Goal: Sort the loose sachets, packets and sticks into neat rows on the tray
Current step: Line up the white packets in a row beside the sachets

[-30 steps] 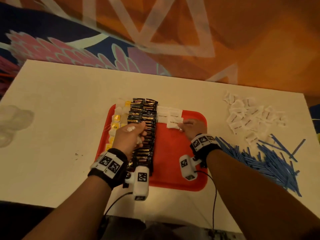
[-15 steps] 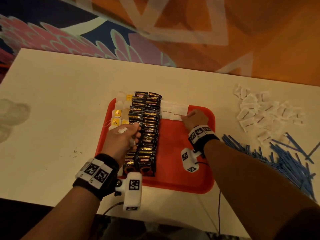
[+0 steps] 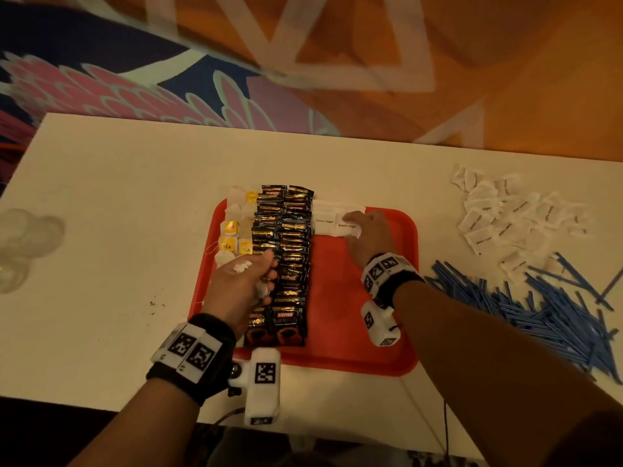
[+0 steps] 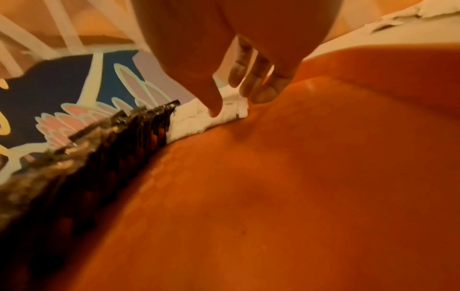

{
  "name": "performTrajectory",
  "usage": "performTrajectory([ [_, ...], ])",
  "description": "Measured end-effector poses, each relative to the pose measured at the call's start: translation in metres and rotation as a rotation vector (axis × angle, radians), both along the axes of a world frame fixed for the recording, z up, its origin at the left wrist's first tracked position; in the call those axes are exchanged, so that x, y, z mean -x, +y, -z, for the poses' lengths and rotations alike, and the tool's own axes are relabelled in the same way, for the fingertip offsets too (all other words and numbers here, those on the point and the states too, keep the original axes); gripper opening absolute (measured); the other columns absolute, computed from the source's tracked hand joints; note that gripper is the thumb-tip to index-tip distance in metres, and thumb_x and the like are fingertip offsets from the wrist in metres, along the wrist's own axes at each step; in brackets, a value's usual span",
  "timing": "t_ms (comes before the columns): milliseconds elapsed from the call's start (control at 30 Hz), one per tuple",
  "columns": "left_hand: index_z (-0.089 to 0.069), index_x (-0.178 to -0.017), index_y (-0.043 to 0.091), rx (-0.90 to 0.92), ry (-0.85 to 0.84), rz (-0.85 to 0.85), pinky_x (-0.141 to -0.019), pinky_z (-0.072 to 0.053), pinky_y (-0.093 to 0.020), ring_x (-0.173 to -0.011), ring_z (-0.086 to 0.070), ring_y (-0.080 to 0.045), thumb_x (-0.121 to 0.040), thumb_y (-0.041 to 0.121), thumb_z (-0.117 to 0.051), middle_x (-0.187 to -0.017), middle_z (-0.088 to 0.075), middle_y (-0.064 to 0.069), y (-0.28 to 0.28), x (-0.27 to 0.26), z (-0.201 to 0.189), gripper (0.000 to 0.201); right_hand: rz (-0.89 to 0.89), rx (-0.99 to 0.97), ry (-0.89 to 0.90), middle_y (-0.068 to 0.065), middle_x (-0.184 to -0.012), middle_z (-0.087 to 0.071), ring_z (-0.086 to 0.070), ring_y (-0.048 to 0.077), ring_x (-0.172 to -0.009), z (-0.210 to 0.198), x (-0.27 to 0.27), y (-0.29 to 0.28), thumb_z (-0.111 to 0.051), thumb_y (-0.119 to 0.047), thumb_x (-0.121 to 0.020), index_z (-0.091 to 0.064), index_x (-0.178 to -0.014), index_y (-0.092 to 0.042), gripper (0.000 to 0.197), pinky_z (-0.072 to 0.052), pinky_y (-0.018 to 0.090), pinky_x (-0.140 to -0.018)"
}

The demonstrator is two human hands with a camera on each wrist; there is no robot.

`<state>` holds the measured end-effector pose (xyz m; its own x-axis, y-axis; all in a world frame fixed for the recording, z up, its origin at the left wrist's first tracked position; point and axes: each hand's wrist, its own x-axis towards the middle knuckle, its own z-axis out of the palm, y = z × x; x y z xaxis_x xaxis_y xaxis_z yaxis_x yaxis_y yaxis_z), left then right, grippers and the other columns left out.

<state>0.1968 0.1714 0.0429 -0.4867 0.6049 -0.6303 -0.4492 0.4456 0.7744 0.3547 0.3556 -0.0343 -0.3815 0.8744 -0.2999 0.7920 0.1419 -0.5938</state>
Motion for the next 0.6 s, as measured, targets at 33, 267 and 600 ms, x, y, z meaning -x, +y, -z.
performTrajectory([
  [33,-0.067,-0.090,0.011,0.000,-0.021,0.010,-0.046,-0.042,-0.025,-0.057,-0.053,-0.012,-0.082,0.043,-0.071,-0.069,-0.060,-0.001,0.001,-0.001,-0.003,0.034,0.006,-0.004,0.015,-0.001,-0.118,-0.043,-0.045,0.014,-0.105,-0.006,0.000,-0.002,-0.063,-0.009,-0.089,-0.060,-0.119,-0.031,0.038,-0.038,0.022,-0.085],
  [267,-0.055,-0.075,0.018,0.011,-0.228,0.127,-0.042,-0.021,-0.019,-0.044,-0.042,-0.013,-0.076,0.080,-0.046,-0.055,-0.046,0.000,0.022,-0.019,-0.035,0.063,-0.043,0.252,0.455,-0.004,-0.087,-0.072,-0.066,0.009,-0.080,-0.086,0.010,-0.043,-0.076,-0.027,-0.083,-0.069,-0.083,-0.032,0.008,-0.056,0.031,-0.077],
  [600,-0.057,-0.062,0.014,-0.028,-0.211,0.324,-0.037,-0.023,-0.014,-0.039,-0.044,-0.014,-0.080,0.088,-0.027,-0.056,-0.051,-0.005,0.033,-0.040,-0.069,0.081,-0.024,0.383,0.503,0.003,-0.071,-0.071,-0.061,0.005,-0.061,-0.143,-0.003,-0.079,-0.074,-0.014,-0.086,-0.072,-0.075,-0.023,0.014,-0.045,0.023,-0.063],
])
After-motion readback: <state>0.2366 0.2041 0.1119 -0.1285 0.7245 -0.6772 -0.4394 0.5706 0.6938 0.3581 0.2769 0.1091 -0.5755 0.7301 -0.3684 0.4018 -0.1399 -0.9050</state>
